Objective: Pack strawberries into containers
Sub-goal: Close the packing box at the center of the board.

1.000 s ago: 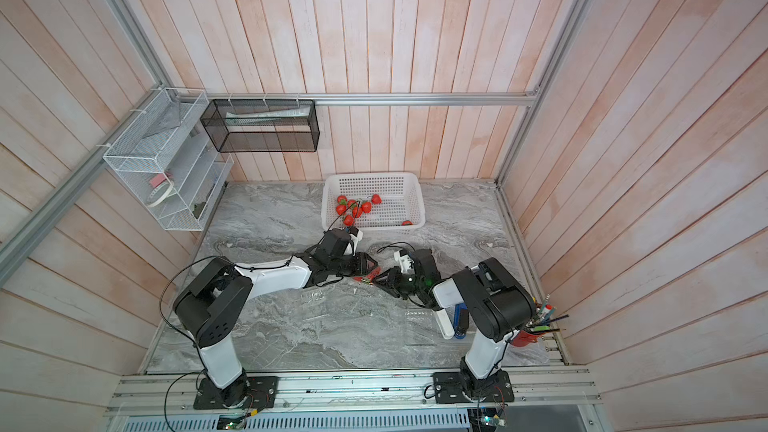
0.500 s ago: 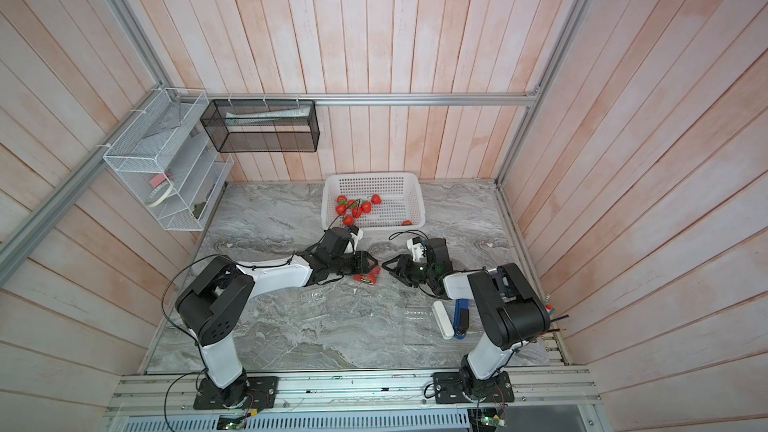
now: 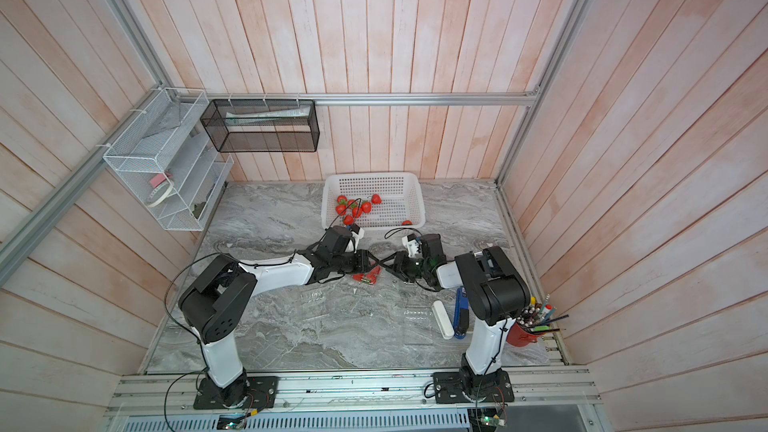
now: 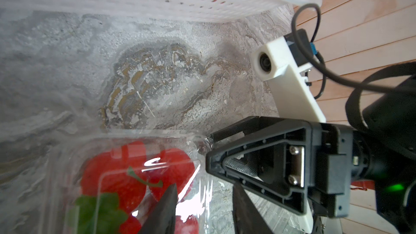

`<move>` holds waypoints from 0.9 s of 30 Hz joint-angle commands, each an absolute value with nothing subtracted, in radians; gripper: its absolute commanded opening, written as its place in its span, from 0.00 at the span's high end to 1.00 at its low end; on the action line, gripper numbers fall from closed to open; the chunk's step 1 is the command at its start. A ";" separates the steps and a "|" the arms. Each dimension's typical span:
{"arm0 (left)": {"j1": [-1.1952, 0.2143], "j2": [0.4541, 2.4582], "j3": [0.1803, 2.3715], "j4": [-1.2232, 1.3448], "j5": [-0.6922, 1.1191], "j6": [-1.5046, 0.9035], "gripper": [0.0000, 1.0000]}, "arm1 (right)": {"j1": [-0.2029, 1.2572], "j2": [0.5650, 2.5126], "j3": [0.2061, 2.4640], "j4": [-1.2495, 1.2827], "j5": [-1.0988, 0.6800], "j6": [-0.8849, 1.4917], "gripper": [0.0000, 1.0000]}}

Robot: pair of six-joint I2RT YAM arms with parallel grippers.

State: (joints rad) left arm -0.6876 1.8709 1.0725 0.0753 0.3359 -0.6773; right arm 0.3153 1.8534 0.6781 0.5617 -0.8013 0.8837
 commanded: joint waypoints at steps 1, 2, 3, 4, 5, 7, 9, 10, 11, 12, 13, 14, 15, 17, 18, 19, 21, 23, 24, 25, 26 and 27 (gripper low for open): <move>-0.683 1.907 1.085 0.035 0.335 -0.667 0.57 | 0.311 1.887 0.677 0.650 -0.838 0.918 0.57; -0.682 1.905 1.086 0.035 0.335 -0.667 0.57 | 0.311 1.894 0.672 0.672 -0.840 0.930 0.58; -0.682 1.906 1.085 0.035 0.335 -0.667 0.57 | 0.311 1.904 0.667 0.699 -0.844 0.945 0.59; -0.682 1.906 1.087 0.034 0.334 -0.668 0.57 | 0.311 1.916 0.664 0.727 -0.846 0.960 0.59; -0.682 1.907 1.087 0.034 0.335 -0.667 0.57 | 0.311 1.925 0.662 0.750 -0.846 0.975 0.60; -0.683 1.910 1.089 0.032 0.335 -0.667 0.57 | 0.311 1.947 0.658 0.802 -0.850 1.006 0.62; -0.681 1.911 1.088 0.032 0.335 -0.667 0.57 | 0.310 1.962 0.654 0.835 -0.855 1.028 0.64; -0.681 1.914 1.089 0.032 0.335 -0.667 0.57 | 0.311 1.968 0.653 0.846 -0.856 1.036 0.65; -0.681 1.915 1.091 0.032 0.335 -0.667 0.57 | 0.311 1.971 0.652 0.848 -0.855 1.035 0.66; -0.681 1.917 1.091 0.032 0.337 -0.667 0.57 | 0.311 1.972 0.654 0.848 -0.856 1.035 0.67; -0.681 1.919 1.092 0.034 0.337 -0.667 0.57 | 0.311 1.973 0.653 0.848 -0.856 1.036 0.68; -0.681 1.920 1.094 0.032 0.336 -0.667 0.57 | 0.311 1.973 0.652 0.847 -0.856 1.034 0.69; -0.681 1.921 1.096 0.032 0.336 -0.667 0.57 | 0.311 1.973 0.652 0.846 -0.856 1.032 0.72; -0.680 1.924 1.097 0.033 0.338 -0.669 0.57 | 0.311 1.974 0.652 0.846 -0.856 1.032 0.75; -0.680 1.926 1.098 0.032 0.338 -0.669 0.57 | 0.311 1.975 0.652 0.846 -0.859 1.031 0.76; -0.680 1.927 1.098 0.032 0.340 -0.669 0.57 | 0.311 1.977 0.651 0.846 -0.857 1.032 0.76; -0.680 1.928 1.098 0.031 0.339 -0.669 0.57 | 0.311 1.980 0.649 0.849 -0.862 1.034 0.77; -0.677 1.927 1.097 0.031 0.340 -0.670 0.57 | 0.310 1.979 0.646 0.849 -0.862 1.033 0.77; -0.678 1.927 1.098 0.031 0.340 -0.670 0.57 | 0.311 1.979 0.646 0.846 -0.860 1.030 0.78; -0.677 1.926 1.098 0.030 0.339 -0.669 0.57 | 0.311 1.977 0.646 0.842 -0.860 1.028 0.79; -0.677 1.924 1.097 0.030 0.338 -0.671 0.57 | 0.311 1.977 0.646 0.843 -0.860 1.027 0.80; -0.676 1.922 1.097 0.031 0.339 -0.670 0.57 | 0.311 1.975 0.647 0.840 -0.861 1.026 0.78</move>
